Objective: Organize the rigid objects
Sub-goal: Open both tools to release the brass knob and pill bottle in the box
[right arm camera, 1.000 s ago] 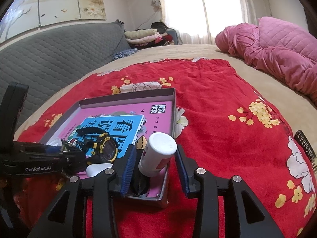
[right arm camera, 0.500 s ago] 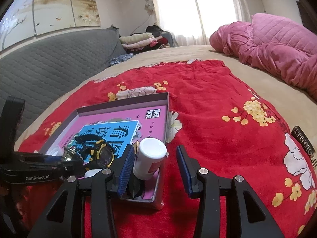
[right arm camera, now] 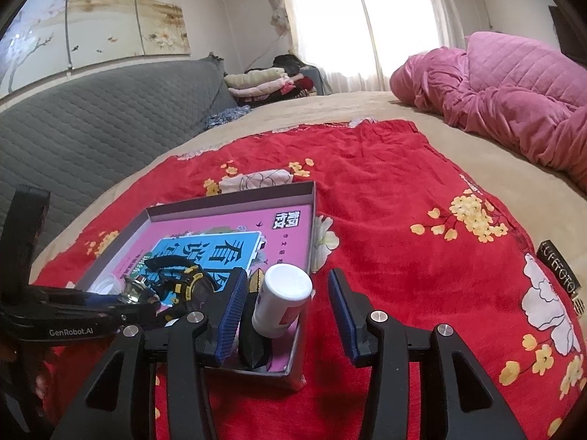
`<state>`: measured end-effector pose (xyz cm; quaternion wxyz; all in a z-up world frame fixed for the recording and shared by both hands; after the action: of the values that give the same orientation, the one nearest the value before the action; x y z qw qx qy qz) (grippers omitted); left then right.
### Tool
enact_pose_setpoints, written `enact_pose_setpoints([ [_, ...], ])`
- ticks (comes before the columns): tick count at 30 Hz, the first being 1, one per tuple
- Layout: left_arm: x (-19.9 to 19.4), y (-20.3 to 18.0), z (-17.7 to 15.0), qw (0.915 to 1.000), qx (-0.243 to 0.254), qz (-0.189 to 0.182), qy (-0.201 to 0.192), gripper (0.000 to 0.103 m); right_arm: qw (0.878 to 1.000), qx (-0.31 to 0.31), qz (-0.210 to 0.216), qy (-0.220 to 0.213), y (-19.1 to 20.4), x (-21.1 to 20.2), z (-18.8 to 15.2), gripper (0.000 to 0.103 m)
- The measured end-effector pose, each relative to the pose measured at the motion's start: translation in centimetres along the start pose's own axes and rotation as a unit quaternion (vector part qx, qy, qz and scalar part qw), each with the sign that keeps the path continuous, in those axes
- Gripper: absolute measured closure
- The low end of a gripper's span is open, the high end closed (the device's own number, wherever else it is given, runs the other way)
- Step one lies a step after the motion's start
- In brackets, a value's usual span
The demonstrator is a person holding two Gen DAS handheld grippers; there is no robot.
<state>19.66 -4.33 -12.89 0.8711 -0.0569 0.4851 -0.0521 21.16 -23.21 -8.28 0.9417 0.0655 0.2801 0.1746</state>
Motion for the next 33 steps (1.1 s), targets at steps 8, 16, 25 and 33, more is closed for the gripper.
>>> enact_pose_setpoints([
  [8,-0.1,0.2,0.1,1.0,-0.002,0.001,0.0,0.063,1.0,0.002,0.002,-0.021,0.2,-1.5,0.6,0.044],
  [16,-0.9,0.3,-0.3,0.9999,-0.002,-0.004,-0.015,0.06,1.0,-0.017,-0.01,-0.017,1.0,-2.4,0.1,0.041],
  [25,-3.7,0.7,-0.8,0.9992,-0.009,-0.019,-0.034,0.049,1.0,-0.024,-0.001,-0.005,3.0,-4.1,-0.8,0.039],
  [33,-6.6,1.4,-2.1,0.9974,-0.016,0.006,-0.07,0.041,0.998,-0.058,0.007,0.005,6.2,-5.5,-1.6,0.033],
])
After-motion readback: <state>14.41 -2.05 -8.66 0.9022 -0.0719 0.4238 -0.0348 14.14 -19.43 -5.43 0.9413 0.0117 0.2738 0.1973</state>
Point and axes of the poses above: each gripper's, at about its wrist camera, not at the fingertips, and x roughly the way its jaws point, y to its left, z to its top, the point moved 10 cm from there along x, roughly the way its jaws point, and after that the axes turned 2 degrees about -y, right-handed, at the moved point
